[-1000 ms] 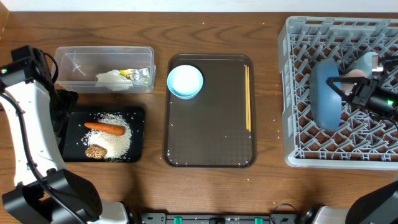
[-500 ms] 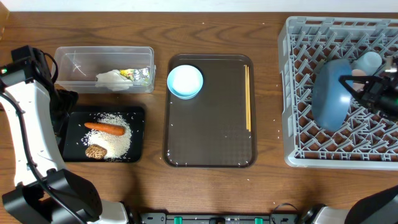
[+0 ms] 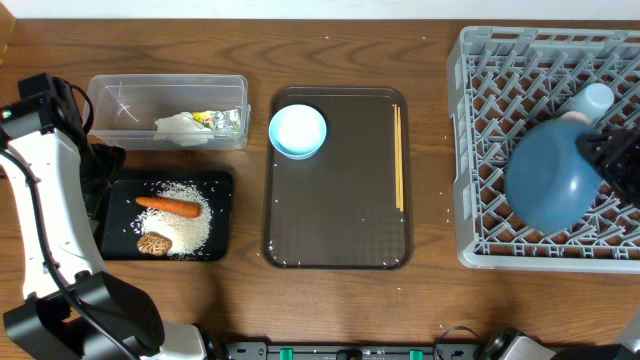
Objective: Sort waste into correct bins and load items into the dishwasher rack
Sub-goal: 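Reach the right gripper to the light-blue bowl on the brown tray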
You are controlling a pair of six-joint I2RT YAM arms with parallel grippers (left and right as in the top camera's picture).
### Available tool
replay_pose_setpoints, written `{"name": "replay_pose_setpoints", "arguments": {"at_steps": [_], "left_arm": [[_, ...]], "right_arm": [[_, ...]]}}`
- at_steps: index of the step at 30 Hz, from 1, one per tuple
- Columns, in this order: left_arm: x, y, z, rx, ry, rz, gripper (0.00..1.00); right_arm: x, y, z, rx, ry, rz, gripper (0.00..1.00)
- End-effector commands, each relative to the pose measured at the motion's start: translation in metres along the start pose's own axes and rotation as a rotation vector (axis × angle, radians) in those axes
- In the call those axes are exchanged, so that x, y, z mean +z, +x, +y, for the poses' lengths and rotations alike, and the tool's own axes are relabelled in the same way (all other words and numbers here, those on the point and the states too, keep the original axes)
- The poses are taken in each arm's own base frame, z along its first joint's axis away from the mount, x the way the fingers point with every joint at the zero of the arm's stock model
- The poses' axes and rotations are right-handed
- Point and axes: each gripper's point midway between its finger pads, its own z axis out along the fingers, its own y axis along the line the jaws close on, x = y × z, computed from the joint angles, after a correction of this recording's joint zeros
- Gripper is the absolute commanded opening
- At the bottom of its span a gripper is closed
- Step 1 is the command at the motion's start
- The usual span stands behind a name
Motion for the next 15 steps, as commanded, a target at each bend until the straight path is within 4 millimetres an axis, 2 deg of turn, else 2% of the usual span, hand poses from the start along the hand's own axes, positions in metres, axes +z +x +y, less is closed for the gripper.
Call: {"name": "replay_pose_setpoints", "arguments": {"at_steps": [1, 9, 15], "left_arm": [[-0.001, -0.001, 0.002, -0.016, -0.003, 0.000, 0.98], [-0.001, -0.001, 0.002, -0.016, -0.002, 0.000, 0.98], [-0.001, -0.001, 0.002, -0.016, -0.003, 0.000, 0.98]], "right_arm": [[-0.009, -0.004, -0.015, 0.025, 0.101, -0.052, 0.99], [-0.026, -0.003, -0.003, 0.000, 0.084, -0.102, 0.99], [-0.048, 0.007, 0.030, -0.087, 0.029, -0.162, 0.99]]}}
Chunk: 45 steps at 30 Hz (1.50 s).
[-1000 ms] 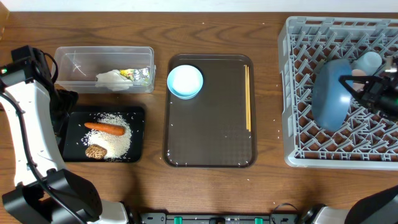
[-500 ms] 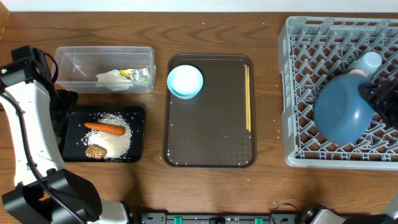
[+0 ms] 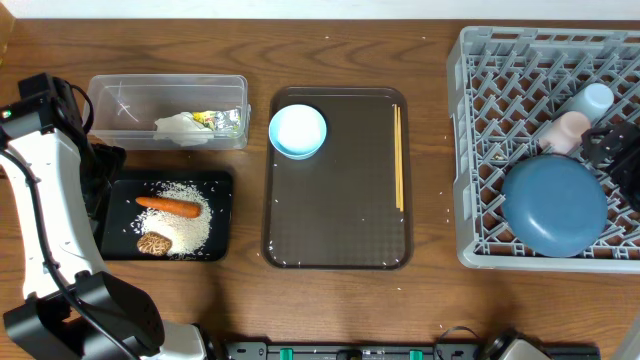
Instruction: Sort waste into correct bins and load items into the dishwasher rack
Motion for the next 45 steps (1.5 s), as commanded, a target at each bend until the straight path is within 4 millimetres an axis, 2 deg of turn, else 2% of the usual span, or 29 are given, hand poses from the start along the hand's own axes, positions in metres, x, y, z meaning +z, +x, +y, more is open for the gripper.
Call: {"name": "replay_pose_setpoints", "arguments": {"at_steps": [1, 6, 12, 15, 18, 20, 22, 25, 28, 32, 38, 42, 45], "left_arm": [[-0.001, -0.001, 0.002, -0.016, -0.003, 0.000, 0.98], [-0.001, -0.001, 0.002, -0.016, -0.002, 0.000, 0.98], [-0.001, -0.001, 0.002, -0.016, -0.002, 0.000, 0.98], [-0.001, -0.001, 0.002, -0.016, -0.002, 0.000, 0.98], [-0.001, -0.001, 0.002, -0.016, -0.002, 0.000, 0.98], [-0.001, -0.001, 0.002, -0.016, -0.002, 0.000, 0.98], [-0.001, -0.001, 0.002, -0.017, -0.002, 0.000, 0.98], [-0.001, -0.001, 0.002, -0.016, -0.002, 0.000, 0.98], [-0.001, -0.001, 0.002, -0.016, -0.002, 0.000, 0.98], [-0.001, -0.001, 0.002, -0.016, -0.002, 0.000, 0.98], [-0.001, -0.001, 0.002, -0.016, -0.003, 0.000, 0.98], [-0.001, -0.001, 0.002, -0.016, -0.002, 0.000, 0.98], [-0.001, -0.001, 0.002, -0.016, -0.002, 0.000, 0.98]], "right_arm": [[-0.014, 0.009, 0.026, -0.058, -0.050, -0.026, 0.99], [-0.019, 0.028, 0.065, -0.166, -0.138, -0.002, 0.99], [-0.013, 0.062, 0.126, -0.336, -0.292, 0.069, 0.99], [-0.009, 0.082, 0.166, -0.440, -0.398, 0.092, 0.99], [-0.003, 0.105, 0.215, -0.553, -0.524, 0.101, 0.99], [0.007, 0.121, 0.244, -0.613, -0.579, 0.099, 0.99], [0.025, 0.140, 0.273, -0.673, -0.613, 0.093, 0.99], [0.060, 0.179, 0.311, -0.800, -0.678, 0.099, 0.99], [0.098, 0.224, 0.336, -0.929, -0.735, 0.119, 0.99], [0.142, 0.283, 0.353, -1.089, -0.769, 0.169, 0.99], [0.192, 0.352, 0.360, -1.294, -0.719, 0.265, 0.98], [0.219, 0.365, 0.354, -1.407, -0.563, 0.247, 0.98], [0.226, 0.377, 0.350, -1.476, -0.540, 0.247, 0.98]]}}
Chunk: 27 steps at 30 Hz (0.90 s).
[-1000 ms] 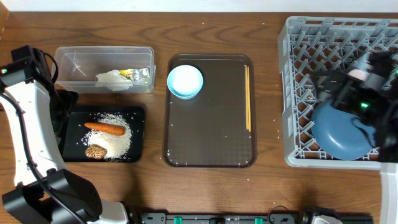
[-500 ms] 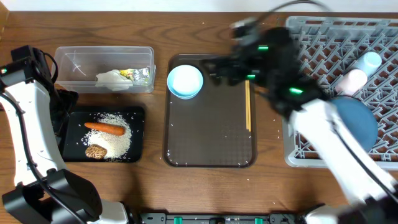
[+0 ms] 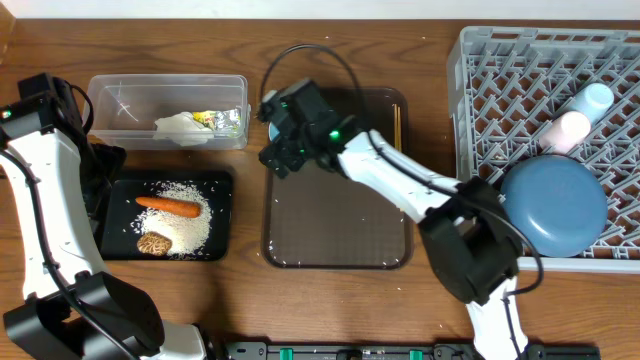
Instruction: Sort waste into correct bins and load items into the dishwasher rack
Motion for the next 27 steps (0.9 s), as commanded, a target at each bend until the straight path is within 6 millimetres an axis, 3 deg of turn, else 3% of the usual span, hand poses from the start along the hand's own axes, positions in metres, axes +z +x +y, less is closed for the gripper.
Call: {"name": "replay_pose_setpoints", "arguments": {"at_steps": [1, 5, 13, 16, 19, 21, 27], "left_arm": [[-0.001, -0.001, 0.003, -0.016, -0.005, -0.003, 0.98], [-0.001, -0.001, 0.003, -0.016, -0.005, -0.003, 0.98], [-0.001, -0.001, 0.003, -0.016, -0.005, -0.003, 0.98], [-0.001, -0.001, 0.003, -0.016, -0.005, -0.003, 0.98], [-0.001, -0.001, 0.003, -0.016, -0.005, -0.003, 0.98], [-0.001, -0.001, 0.003, -0.016, -0.005, -0.003, 0.98], [-0.001, -0.001, 0.003, -0.016, -0.005, -0.003, 0.98]], "right_arm": [[0.006, -0.005, -0.004, -0.116, 0.081, 0.014, 0.97], [0.011, 0.009, -0.005, -0.111, 0.081, 0.061, 0.87], [0.023, 0.046, -0.013, -0.097, 0.101, 0.189, 0.83], [0.026, 0.056, -0.011, -0.095, 0.093, 0.223, 0.75], [0.024, 0.064, -0.009, -0.093, 0.088, 0.255, 0.56], [0.023, 0.068, -0.011, -0.085, 0.100, 0.271, 0.51], [0.013, 0.073, -0.017, -0.030, 0.148, 0.307, 0.49]]}}
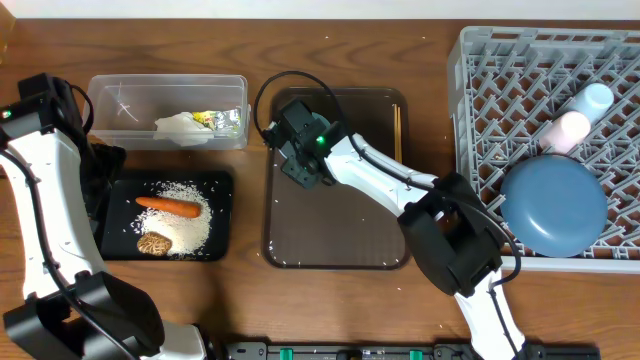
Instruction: Sort waste into correct bins and load items into the dishwasher rack
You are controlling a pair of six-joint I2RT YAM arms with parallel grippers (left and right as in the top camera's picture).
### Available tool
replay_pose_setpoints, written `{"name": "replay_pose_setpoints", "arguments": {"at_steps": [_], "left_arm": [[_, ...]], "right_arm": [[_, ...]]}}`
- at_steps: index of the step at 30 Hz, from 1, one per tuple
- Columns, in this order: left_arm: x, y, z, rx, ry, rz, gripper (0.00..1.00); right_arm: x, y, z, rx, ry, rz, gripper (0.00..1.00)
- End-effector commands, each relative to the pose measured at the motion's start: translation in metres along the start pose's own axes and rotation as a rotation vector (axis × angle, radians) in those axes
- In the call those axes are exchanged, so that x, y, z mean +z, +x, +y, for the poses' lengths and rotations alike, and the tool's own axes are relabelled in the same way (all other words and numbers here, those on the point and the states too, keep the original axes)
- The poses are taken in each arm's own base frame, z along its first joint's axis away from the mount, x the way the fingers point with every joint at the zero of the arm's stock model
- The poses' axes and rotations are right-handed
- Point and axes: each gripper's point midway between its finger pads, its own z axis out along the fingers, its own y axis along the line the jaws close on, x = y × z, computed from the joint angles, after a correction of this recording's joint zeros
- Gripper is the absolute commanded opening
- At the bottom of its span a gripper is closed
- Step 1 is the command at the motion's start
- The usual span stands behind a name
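Note:
My right gripper [296, 170] reaches across to the near-left part of the brown tray [340, 235], and its head covers the spot at the tray's top left corner. No small bowl shows there; it is hidden under the gripper, and the jaws cannot be made out. The chopsticks [397, 118] lie along the tray's right side, partly crossed by the arm. A big blue bowl [555, 205], a pink cup [572, 127] and a pale cup [597, 97] sit in the grey rack [500, 60]. My left arm [40, 170] stands at the far left, its fingers not discernible.
A clear bin [130, 100] with wrappers stands at the back left. In front of it a black tray [220, 215] holds rice, a carrot [168, 206] and a mushroom [153, 243]. The right arm's cable loops over the brown tray's top edge.
My right gripper has shifted slightly toward the front and right over the tray's top left corner. The small pale blue bowl, partly visible before, is now fully covered. Left arm unchanged.
First my right gripper held the big blue bowl tilted over the rack. Then the bowl lay in the rack with the gripper beside it. Later the right arm stretched across to the small bowl on the tray, and now it sits over that bowl.

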Motion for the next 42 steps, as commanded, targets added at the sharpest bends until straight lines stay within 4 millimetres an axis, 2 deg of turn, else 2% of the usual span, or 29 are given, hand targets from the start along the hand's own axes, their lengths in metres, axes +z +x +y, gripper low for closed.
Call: {"name": "replay_pose_setpoints", "arguments": {"at_steps": [1, 5, 9, 10, 17, 20, 36, 42], "left_arm": [[-0.001, -0.001, 0.003, -0.016, -0.005, -0.003, 0.98], [-0.001, -0.001, 0.003, -0.016, -0.005, -0.003, 0.98], [-0.001, -0.001, 0.003, -0.016, -0.004, -0.003, 0.98], [-0.001, -0.001, 0.003, -0.016, -0.004, -0.003, 0.98], [-0.001, -0.001, 0.003, -0.016, -0.004, -0.003, 0.98], [-0.001, -0.001, 0.003, -0.016, -0.004, -0.003, 0.98], [-0.001, -0.001, 0.003, -0.016, -0.004, -0.003, 0.98], [-0.001, -0.001, 0.003, -0.016, -0.004, -0.003, 0.98]], "right_arm": [[-0.007, -0.003, -0.005, 0.044, 0.028, 0.003, 0.48], [-0.026, -0.008, -0.006, 0.090, 0.027, -0.015, 0.43], [-0.040, -0.013, -0.007, 0.130, 0.029, -0.037, 0.26], [-0.042, -0.013, -0.007, 0.132, 0.029, -0.037, 0.25], [-0.044, -0.009, -0.005, 0.157, 0.021, -0.020, 0.23], [-0.044, -0.009, -0.004, 0.157, 0.013, -0.020, 0.18], [-0.044, 0.002, 0.002, 0.155, -0.014, 0.024, 0.19], [-0.032, 0.011, 0.004, 0.155, -0.018, 0.054, 0.18]]}}
